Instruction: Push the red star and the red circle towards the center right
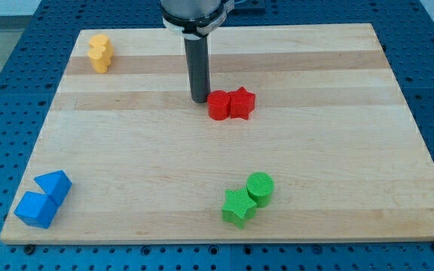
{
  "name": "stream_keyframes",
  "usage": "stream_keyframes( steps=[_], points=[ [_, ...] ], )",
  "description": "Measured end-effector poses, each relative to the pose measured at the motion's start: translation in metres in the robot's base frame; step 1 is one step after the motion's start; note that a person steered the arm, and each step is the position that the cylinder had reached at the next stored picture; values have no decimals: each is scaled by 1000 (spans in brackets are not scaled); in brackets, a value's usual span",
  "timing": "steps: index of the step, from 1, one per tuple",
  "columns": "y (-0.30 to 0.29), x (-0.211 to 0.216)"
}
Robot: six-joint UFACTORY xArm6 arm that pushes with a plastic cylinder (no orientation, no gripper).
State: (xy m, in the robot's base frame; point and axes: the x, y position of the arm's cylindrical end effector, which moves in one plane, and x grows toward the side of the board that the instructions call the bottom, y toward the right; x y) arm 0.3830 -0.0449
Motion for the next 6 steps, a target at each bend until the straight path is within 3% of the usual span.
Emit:
stream_keyframes(
  steps=[2, 3, 4, 6],
  points=[
    [11, -20],
    [77, -43],
    [152, -38],
    [108, 11]
  ],
)
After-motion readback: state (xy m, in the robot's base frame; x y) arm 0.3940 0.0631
